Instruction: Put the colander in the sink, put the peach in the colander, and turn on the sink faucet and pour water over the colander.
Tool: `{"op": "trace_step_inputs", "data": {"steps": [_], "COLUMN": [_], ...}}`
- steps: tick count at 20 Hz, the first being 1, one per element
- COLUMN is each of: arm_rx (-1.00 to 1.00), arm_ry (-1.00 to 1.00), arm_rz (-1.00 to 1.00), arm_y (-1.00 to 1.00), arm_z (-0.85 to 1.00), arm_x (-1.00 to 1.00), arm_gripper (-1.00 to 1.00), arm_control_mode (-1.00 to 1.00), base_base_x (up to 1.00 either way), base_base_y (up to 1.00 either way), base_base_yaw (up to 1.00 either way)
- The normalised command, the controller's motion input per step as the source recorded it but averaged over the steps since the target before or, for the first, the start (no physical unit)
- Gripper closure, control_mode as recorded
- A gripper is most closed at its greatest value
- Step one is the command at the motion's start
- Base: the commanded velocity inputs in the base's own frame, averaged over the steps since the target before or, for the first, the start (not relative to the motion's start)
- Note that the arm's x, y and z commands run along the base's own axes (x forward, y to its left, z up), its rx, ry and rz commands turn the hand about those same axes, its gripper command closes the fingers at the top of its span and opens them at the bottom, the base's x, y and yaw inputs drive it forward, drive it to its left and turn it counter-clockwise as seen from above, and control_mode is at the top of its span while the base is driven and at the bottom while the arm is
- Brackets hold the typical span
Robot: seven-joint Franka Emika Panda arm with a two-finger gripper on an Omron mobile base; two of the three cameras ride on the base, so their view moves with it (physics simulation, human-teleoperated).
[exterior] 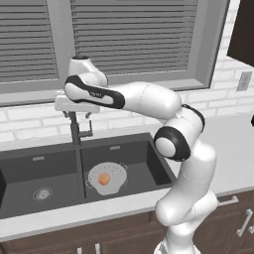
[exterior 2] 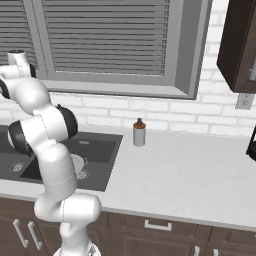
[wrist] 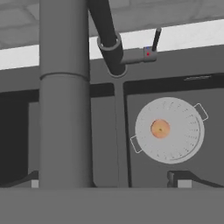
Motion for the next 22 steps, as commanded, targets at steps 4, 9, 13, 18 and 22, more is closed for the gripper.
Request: {"op": "trace_step_inputs", "data": {"steps": [4, 9, 13, 18, 22], "arm_rx": [0.00, 0.00, 0.00, 0.00, 0.00], "arm_ry": [0.00, 0.00, 0.00, 0.00, 0.00], "arm_rz": [0.04, 0.04, 0.05, 0.05, 0.05], "arm_y": [-0.47, -0.45, -0.45, -0.47, -0.49], "arm_z": [-0.13, -0.09, -0.06, -0.07, -0.06], "arm_x": [-0.09, -0.08, -0.05, -0.02, 0.00], "arm_gripper": [-1.00, -1.00, -1.00, -1.00, -1.00], "arm_control_mode": [-1.00, -1.00, -1.00, -1.00, -1.00], "base_base_x": [0.00, 0.00, 0.00, 0.00, 0.00], "base_base_y": [0.00, 0.00, 0.00, 0.00, 0.00], "base_base_yaw": [0.00, 0.00, 0.00, 0.00, 0.00]}}
